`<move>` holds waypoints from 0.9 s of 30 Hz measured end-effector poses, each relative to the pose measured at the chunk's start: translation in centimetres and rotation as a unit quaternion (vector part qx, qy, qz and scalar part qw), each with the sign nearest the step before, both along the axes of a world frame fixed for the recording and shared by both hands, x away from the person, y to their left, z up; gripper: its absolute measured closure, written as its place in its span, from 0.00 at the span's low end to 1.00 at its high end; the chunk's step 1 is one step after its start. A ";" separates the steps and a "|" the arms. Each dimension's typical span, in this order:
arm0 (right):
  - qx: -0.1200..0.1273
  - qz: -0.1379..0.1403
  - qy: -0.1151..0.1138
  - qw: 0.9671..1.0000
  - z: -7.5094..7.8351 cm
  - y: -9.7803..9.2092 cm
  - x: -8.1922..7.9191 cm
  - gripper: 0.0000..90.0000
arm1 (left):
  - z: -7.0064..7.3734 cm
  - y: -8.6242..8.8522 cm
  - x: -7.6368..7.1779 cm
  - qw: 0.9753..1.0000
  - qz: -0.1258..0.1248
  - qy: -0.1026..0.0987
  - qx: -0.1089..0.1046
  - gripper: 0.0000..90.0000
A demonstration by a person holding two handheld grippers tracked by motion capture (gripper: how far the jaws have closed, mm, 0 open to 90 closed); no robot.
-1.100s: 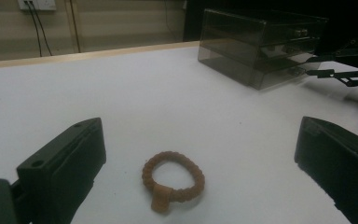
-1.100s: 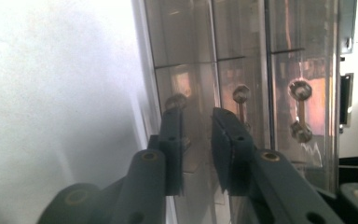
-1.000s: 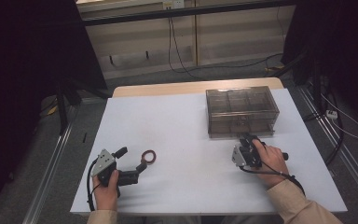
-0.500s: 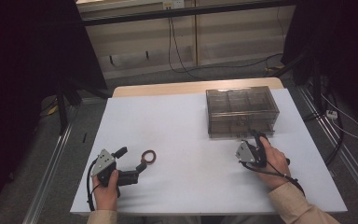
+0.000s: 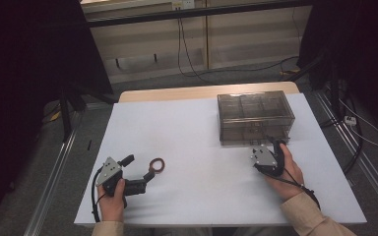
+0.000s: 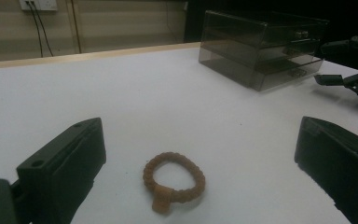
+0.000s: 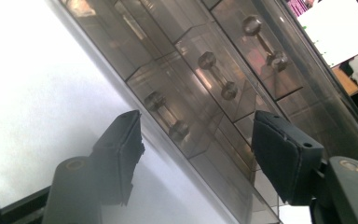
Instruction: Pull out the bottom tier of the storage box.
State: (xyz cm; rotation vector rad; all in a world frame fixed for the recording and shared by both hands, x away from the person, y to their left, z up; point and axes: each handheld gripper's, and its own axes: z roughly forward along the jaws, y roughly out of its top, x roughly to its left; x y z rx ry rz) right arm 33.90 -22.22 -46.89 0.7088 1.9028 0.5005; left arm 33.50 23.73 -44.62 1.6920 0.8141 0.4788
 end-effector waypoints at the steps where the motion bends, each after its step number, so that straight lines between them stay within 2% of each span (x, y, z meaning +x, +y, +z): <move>1: 0.005 -0.004 0.000 1.000 0.0 0.0 0.0 0.37 | 0.0 0.0 0.0 1.000 0.000 0.000 0.000 0.02; 8: 0.058 -0.023 0.011 0.998 0.2 -0.4 0.2 0.33 | 0.0 0.0 0.0 1.000 0.000 0.000 0.000 0.02; 9: 0.080 -0.030 0.013 0.996 0.3 -0.6 0.2 0.32 | 0.0 0.0 0.0 1.000 0.000 0.000 0.000 0.02; 11: 0.087 -0.032 0.014 0.996 0.4 -0.7 0.3 0.31 | 0.0 0.0 0.0 1.000 0.000 0.000 -0.001 0.02; 17: 0.128 -0.043 0.021 0.991 0.6 -1.2 0.4 0.30 | 0.0 0.0 0.0 1.000 -0.002 0.001 0.001 0.02; 19: 0.151 -0.046 0.027 0.987 0.7 -1.4 0.5 0.29 | 0.0 0.0 0.0 1.000 -0.002 0.000 0.002 0.02; 20: 0.151 -0.046 0.027 0.987 0.7 -1.4 0.5 0.29 | 0.0 0.0 0.0 1.000 -0.002 0.000 0.001 0.02; 27: 0.181 -0.051 0.038 0.981 0.7 -1.9 0.8 0.26 | 0.0 -0.1 0.0 1.000 -0.002 0.001 0.001 0.02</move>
